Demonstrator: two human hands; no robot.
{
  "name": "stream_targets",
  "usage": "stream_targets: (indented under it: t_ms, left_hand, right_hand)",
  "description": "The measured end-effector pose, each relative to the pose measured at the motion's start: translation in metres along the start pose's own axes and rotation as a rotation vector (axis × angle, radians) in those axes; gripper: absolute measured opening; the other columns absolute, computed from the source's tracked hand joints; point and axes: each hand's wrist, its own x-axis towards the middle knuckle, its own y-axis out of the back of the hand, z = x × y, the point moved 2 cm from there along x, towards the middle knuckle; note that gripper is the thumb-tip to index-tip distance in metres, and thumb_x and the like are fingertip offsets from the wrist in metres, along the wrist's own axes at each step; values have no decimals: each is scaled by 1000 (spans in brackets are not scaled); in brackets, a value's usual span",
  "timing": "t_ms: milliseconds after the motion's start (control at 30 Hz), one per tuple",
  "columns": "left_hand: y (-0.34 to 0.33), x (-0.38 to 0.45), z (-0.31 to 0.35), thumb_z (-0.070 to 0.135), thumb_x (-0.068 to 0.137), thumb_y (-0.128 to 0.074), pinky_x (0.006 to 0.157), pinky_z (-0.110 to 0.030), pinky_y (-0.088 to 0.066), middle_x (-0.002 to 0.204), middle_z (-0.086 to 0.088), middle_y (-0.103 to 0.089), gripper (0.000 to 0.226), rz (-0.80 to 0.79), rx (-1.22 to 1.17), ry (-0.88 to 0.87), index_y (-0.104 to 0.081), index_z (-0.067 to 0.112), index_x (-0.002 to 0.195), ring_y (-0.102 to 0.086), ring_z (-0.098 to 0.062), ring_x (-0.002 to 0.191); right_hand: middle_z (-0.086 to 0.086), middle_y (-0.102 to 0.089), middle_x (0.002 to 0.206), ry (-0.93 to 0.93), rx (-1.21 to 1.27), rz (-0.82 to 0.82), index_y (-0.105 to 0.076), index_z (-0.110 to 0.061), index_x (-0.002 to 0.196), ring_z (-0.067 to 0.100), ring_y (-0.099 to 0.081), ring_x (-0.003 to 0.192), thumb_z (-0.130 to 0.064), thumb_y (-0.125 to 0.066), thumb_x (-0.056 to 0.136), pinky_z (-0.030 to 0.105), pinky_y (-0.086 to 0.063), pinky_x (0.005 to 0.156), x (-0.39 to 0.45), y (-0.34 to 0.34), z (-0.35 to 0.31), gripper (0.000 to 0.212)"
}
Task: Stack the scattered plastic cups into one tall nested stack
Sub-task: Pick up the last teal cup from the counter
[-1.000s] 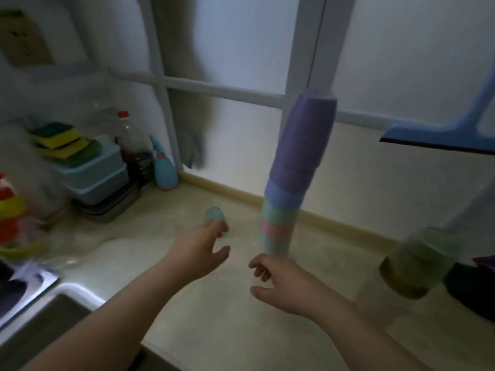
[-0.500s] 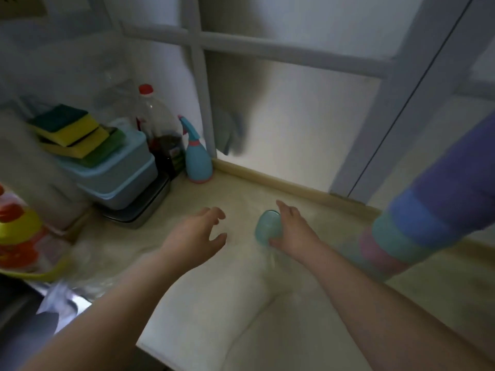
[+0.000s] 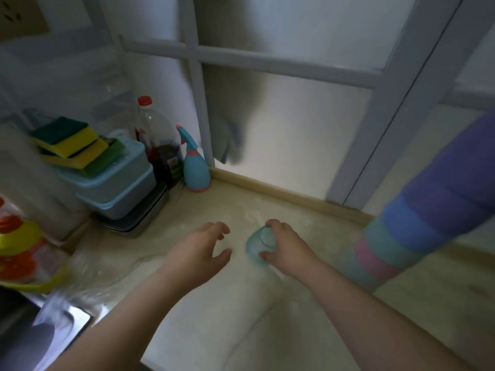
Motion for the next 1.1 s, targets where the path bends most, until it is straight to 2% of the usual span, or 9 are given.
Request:
stream_targets:
  t_ms: [200, 300, 433, 567, 633, 700, 833, 967, 1100]
  left_hand:
    - [-12, -45, 73, 37, 85, -57, 77, -23, -47, 112, 8, -59, 37, 13, 17, -48, -48, 27, 119, -57, -10, 96]
    - [-20, -64, 117, 38, 85, -57, 78, -25, -51, 107, 10, -59, 34, 18, 32, -95, -49, 29, 117, -58, -10, 91]
    - [-31, -75, 185, 37, 84, -59, 71, -24, -49, 96, 15, -55, 30, 54, -12, -196, -51, 30, 112, -57, -8, 81]
    - [-45, -75, 252, 34, 82, -61, 66, -20, -44, 91, 14, -55, 29, 86, -78, -313, -55, 26, 109, -57, -10, 78]
    - [-51, -75, 279, 38, 80, -58, 63, -17, -41, 89, 14, -56, 31, 89, -99, -360, -57, 25, 108, -57, -11, 78]
    - [-55, -73, 301, 39, 80, -58, 66, -21, -44, 90, 13, -58, 30, 77, -120, -391, -57, 25, 107, -59, -11, 79]
    - [-50, -67, 328, 31, 82, -63, 70, -24, -49, 96, 11, -61, 26, 84, -143, -433, -57, 24, 107, -60, -11, 82]
    - [-39, -61, 337, 27, 81, -64, 65, -21, -45, 90, 10, -59, 24, 103, -159, -482, -57, 23, 104, -61, -13, 78]
    - [-29, -49, 337, 28, 81, -64, 68, -27, -50, 85, 18, -55, 20, 96, -154, -488, -55, 29, 99, -61, -12, 76]
  right_hand:
    - [0, -47, 123, 97, 6, 13, -40, -27, 126, 18, -49, 112, -34, -74, 69, 28, -40, 92, -106, 52, -4, 66]
    - [-3, -48, 121, 110, -4, 37, -42, -31, 123, 15, -50, 109, -35, -75, 65, 26, -43, 89, -164, 85, 13, 67]
    - [-7, -56, 113, 68, 56, 117, -44, -34, 117, 11, -58, 93, -33, -74, 61, 25, -52, 75, -237, 141, 48, 64]
    - [-8, -62, 107, 55, 81, 282, -49, -35, 105, 10, -61, 92, -29, -78, 61, 31, -54, 83, -293, 205, 81, 54]
    - [-6, -61, 109, 34, 91, 405, -50, -35, 108, 11, -60, 91, -28, -79, 63, 29, -54, 81, -315, 239, 94, 54]
    - [-7, -58, 111, 16, 111, 516, -51, -35, 113, 11, -58, 94, -27, -79, 66, 28, -54, 79, -333, 271, 105, 55]
    - [-6, -54, 114, -34, 100, 662, -49, -34, 119, 14, -55, 99, -30, -77, 70, 31, -52, 80, -345, 313, 126, 57]
    - [1, -54, 118, -143, 81, 611, -48, -28, 123, 17, -52, 101, -26, -75, 73, 35, -52, 84, -336, 317, 147, 57]
    - [4, -54, 127, -250, 70, 509, -45, -28, 128, 19, -52, 106, -29, -75, 71, 32, -52, 85, -324, 299, 168, 65]
